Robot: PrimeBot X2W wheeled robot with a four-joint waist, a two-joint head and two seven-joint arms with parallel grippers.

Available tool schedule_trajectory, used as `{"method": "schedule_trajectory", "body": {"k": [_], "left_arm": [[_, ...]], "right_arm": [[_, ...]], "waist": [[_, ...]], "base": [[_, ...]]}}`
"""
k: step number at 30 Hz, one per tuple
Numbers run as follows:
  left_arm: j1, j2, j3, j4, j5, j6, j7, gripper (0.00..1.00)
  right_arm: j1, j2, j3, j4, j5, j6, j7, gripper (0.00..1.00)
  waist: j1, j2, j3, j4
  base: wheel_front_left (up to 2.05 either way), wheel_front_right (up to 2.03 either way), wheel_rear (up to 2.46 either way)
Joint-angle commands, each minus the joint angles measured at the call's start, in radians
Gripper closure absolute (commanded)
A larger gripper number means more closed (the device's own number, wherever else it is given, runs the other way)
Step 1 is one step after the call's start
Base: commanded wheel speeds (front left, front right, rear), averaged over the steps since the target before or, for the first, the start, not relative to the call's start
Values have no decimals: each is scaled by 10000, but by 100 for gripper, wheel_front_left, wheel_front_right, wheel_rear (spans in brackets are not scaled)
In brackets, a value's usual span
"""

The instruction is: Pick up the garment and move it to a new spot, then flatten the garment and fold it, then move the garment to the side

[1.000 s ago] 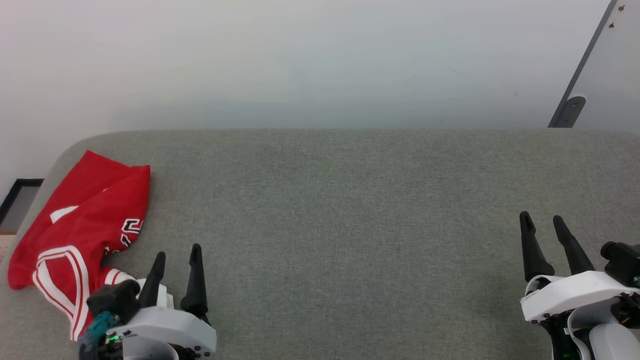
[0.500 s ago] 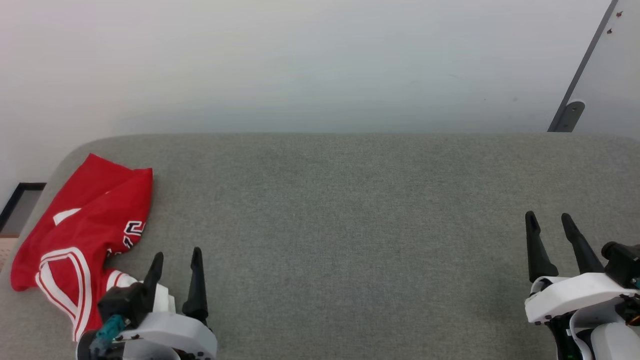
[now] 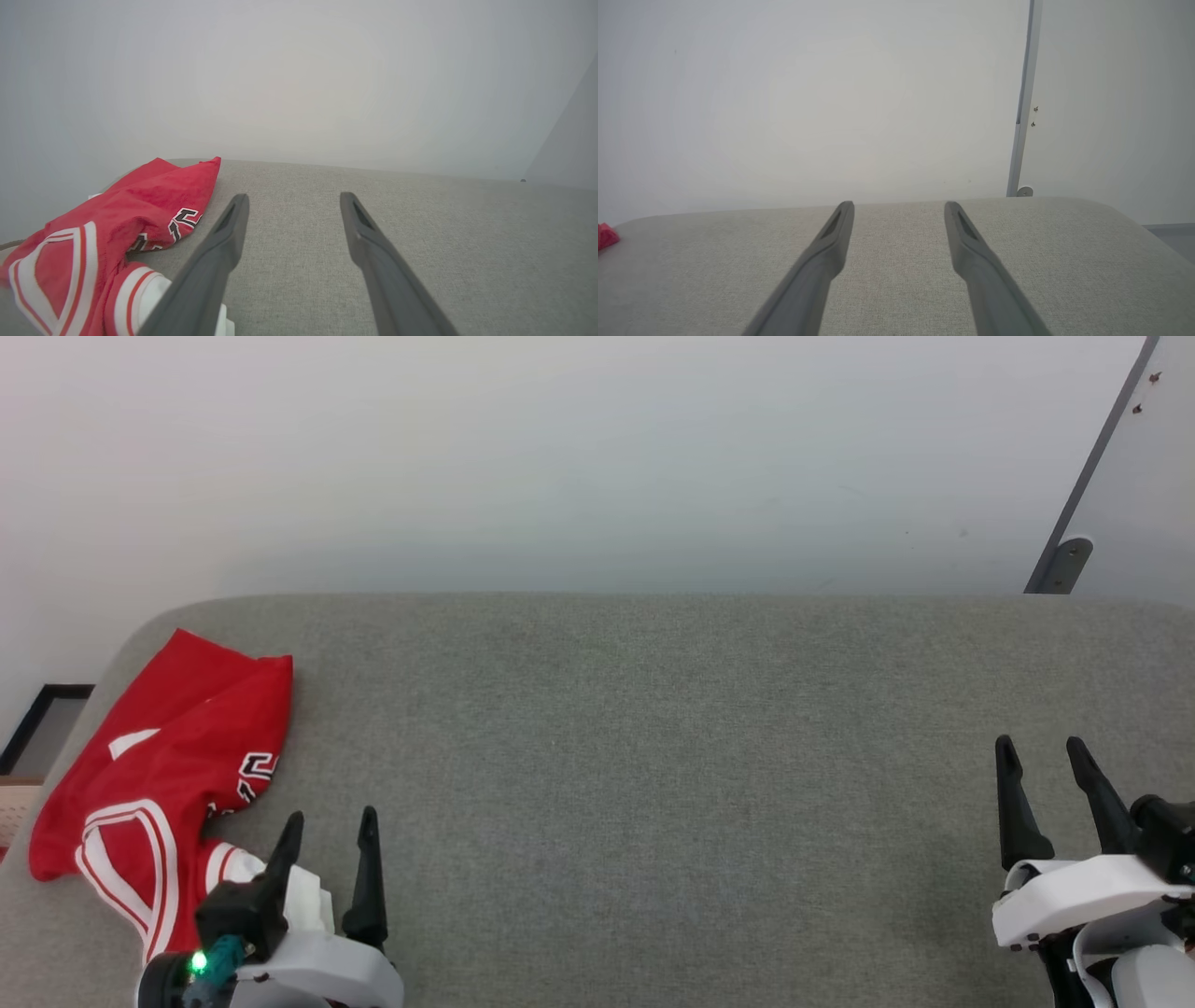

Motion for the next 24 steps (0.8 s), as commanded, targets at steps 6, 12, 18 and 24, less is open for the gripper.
{"method": "schedule_trajectory", "body": {"k": [6,12,18,24], "left_arm": [[72,-62,148,146,454,-161,-169,0],[-19,-162,289,324,839,-246,-274,0],[-48,-235,448,387,1211,-395,-383,0],[-118,-291,559,474,1410,-495,-395,0]], "right_arm": [[38,46,-13,2,-298,-9,-161,0],[-6,136,-113,18,-326,-9,-270,0],[-14,141,-113,16,-403,-10,-385,0],[-35,106,-194,-21,-391,-10,-417,0]], "waist": [[-1,0,-37,8],[-1,0,-64,11],[-1,0,-89,28],[-1,0,-104,77]], "base": [[0,0,0],[0,0,0],[0,0,0],[0,0,0]]}}
